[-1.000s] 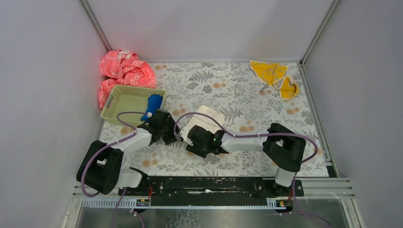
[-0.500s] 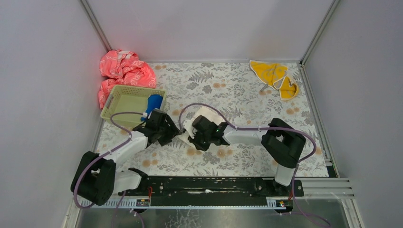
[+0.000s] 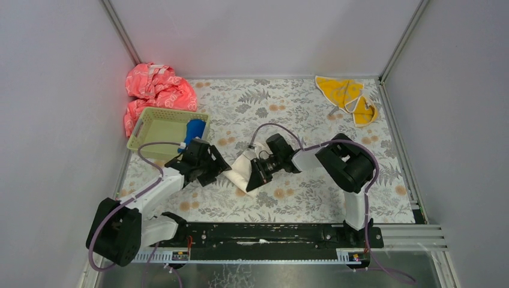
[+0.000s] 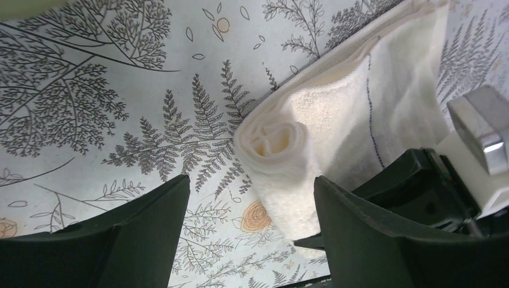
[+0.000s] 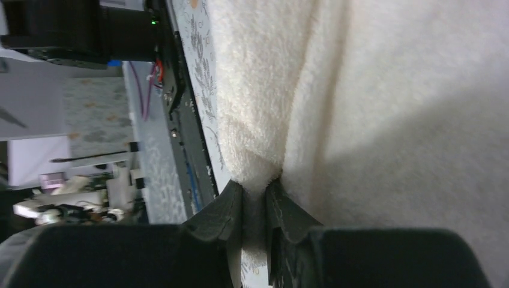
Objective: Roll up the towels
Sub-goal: Roll the towel at the center of the board.
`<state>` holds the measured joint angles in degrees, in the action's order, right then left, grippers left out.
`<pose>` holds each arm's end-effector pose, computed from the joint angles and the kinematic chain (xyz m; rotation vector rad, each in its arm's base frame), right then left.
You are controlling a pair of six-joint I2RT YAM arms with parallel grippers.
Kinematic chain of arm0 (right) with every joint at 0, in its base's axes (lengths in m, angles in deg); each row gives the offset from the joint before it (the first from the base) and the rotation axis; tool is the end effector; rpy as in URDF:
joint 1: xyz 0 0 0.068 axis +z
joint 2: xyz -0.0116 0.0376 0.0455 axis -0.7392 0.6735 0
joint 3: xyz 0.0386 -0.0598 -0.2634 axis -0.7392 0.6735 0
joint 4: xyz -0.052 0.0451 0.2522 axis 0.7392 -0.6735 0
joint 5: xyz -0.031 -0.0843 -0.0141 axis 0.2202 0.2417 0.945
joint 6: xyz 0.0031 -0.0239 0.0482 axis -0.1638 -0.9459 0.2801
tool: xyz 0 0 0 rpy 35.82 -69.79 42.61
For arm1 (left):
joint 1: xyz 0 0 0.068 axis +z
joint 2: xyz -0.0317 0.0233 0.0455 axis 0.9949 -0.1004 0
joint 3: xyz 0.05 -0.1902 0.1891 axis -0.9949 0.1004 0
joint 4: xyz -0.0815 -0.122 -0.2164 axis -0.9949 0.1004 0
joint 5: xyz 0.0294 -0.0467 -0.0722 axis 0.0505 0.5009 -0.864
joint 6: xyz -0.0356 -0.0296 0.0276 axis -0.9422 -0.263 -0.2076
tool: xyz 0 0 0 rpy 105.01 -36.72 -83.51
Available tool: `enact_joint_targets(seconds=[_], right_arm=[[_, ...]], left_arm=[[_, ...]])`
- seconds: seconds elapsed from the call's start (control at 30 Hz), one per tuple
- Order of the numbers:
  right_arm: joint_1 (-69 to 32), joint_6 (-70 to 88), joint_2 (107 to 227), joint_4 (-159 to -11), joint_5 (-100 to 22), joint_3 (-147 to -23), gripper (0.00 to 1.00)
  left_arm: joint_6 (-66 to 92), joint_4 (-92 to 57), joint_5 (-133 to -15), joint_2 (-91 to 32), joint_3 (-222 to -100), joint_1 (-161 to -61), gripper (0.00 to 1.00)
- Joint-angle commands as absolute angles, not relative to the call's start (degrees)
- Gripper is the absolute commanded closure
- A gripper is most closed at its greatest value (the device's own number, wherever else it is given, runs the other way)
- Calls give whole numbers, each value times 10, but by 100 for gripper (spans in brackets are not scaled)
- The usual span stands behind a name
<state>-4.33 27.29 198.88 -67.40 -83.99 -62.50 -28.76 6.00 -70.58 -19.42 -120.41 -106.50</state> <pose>0.2479 0.2730 0.1105 -0.9198 2.3603 1.6265 0.1926 -0.0822 0.1778 -0.6681 2.5563 -0.6028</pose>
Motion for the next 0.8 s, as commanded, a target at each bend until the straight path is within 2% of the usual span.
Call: enact_joint_targets(seconds=[0.0,0.23,0.33,0.47,0.57,0.77], right_arm=[[-76,412,2018,-534,-936,-593,89],[-95,421,2056,-537,-924,-590,85],[-100,418,2046,-543,-903,-585,83],[-100,332,1994,-665,-836,-603,76],[-97,271,1935,-745,-771,-615,66],[-43,161,1828,-858,-612,-633,43]], left_arm=[[-297,14,-735,-227,-1217,-1078,26],[-288,-27,-730,-305,-1260,-1094,31],[-282,-32,-724,-328,-1260,-1094,38],[-282,-40,-719,-347,-1245,-1094,47],[-280,-42,-717,-357,-1236,-1093,55],[-271,-37,-714,-373,-1239,-1094,63]])
